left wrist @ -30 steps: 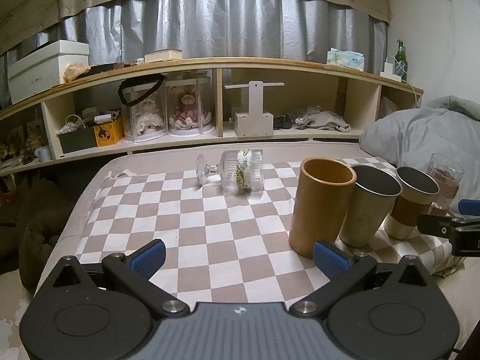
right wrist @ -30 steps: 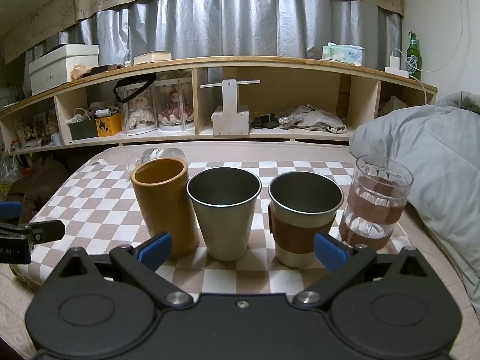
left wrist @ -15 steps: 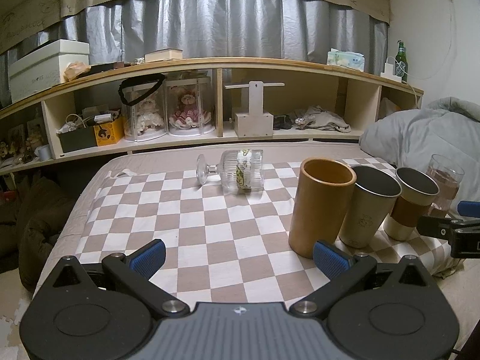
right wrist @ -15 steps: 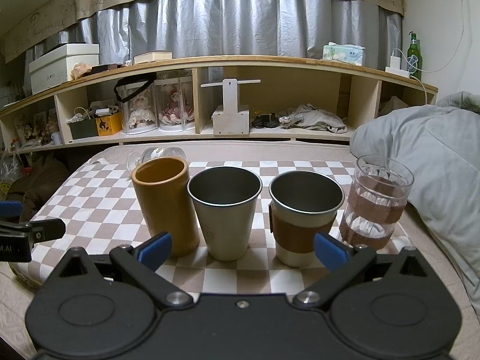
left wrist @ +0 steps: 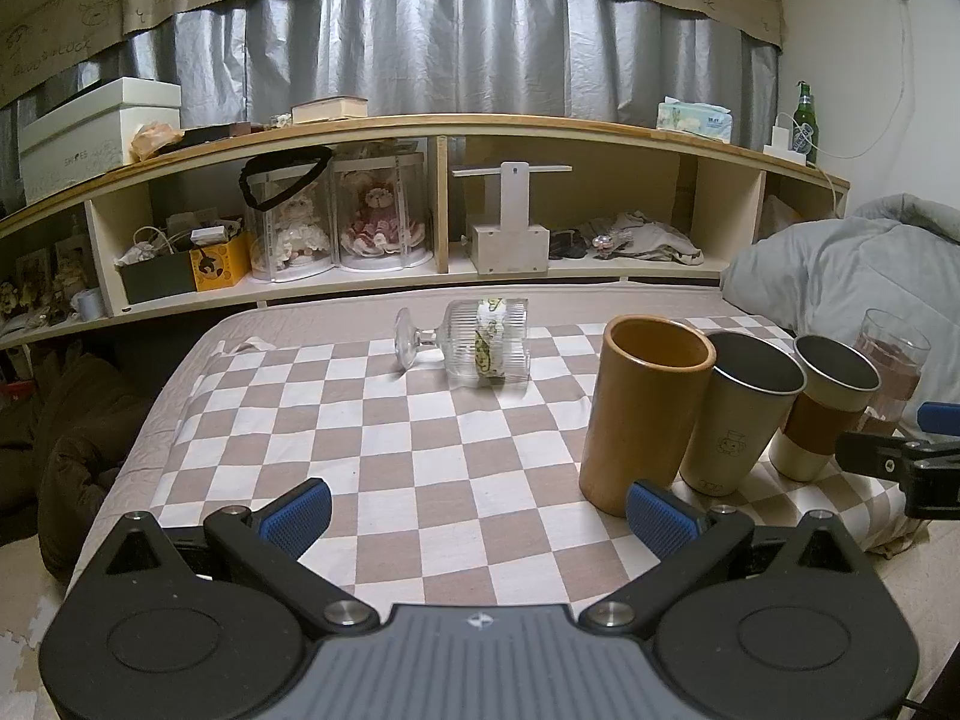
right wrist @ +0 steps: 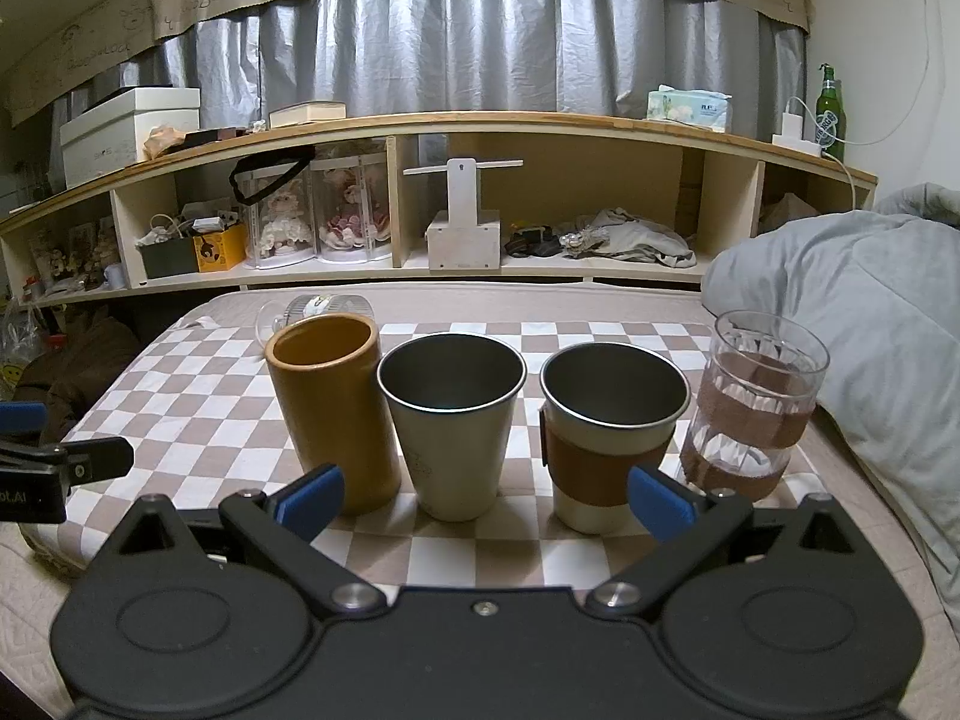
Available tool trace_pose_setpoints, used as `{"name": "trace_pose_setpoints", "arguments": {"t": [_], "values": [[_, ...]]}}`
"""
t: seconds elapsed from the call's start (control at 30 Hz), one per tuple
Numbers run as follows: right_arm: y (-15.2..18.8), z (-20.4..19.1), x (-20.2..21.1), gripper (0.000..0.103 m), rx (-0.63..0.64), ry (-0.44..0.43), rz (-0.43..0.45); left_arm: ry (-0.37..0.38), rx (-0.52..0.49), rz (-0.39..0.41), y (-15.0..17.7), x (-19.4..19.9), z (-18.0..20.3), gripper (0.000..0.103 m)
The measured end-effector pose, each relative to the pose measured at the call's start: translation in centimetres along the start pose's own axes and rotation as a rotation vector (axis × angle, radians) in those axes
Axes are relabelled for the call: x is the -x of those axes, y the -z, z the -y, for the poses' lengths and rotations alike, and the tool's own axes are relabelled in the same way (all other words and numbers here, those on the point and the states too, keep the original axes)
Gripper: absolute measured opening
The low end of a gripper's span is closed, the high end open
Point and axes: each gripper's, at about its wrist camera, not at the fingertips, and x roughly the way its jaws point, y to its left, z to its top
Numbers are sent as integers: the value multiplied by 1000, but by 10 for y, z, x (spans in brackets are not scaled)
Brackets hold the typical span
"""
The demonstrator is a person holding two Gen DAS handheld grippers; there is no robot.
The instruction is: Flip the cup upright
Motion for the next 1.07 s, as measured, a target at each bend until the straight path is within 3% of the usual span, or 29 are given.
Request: {"name": "trace_pose_setpoints", "arguments": {"t": [1.07], "values": [[0, -1, 0, 102, 2, 0, 0, -9, 9, -2, 0, 0, -3, 103]]}}
